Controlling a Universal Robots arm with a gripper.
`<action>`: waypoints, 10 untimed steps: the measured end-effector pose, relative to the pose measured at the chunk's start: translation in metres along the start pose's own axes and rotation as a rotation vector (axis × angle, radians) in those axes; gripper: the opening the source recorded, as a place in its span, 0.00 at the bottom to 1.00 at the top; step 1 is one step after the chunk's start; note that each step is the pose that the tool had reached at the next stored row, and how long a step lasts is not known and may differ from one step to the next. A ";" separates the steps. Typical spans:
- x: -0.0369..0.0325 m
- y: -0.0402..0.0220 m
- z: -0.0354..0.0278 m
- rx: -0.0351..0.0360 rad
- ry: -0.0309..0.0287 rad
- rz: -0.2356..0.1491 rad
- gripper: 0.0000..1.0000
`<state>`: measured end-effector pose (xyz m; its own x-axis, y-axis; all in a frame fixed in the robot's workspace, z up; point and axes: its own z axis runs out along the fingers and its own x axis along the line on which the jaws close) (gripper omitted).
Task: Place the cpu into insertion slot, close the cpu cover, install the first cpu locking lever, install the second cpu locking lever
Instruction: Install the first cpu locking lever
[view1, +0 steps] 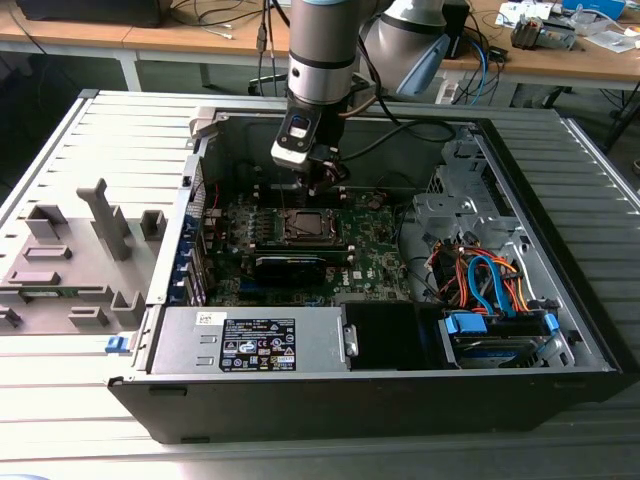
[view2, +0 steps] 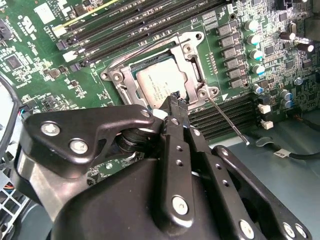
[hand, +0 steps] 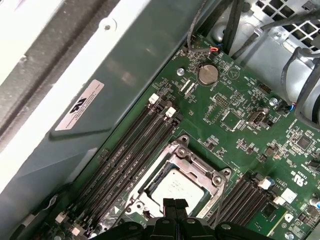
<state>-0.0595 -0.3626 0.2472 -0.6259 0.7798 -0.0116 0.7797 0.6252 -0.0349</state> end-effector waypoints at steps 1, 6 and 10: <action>0.0000 0.0000 0.0000 -0.0001 -0.0002 -0.005 0.11; 0.0000 0.0000 0.0000 -0.0004 -0.0011 -0.031 0.11; 0.0000 0.0000 0.0000 -0.0007 -0.0019 -0.055 0.11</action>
<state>-0.0595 -0.3626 0.2472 -0.6679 0.7442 -0.0116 0.7441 0.6672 -0.0349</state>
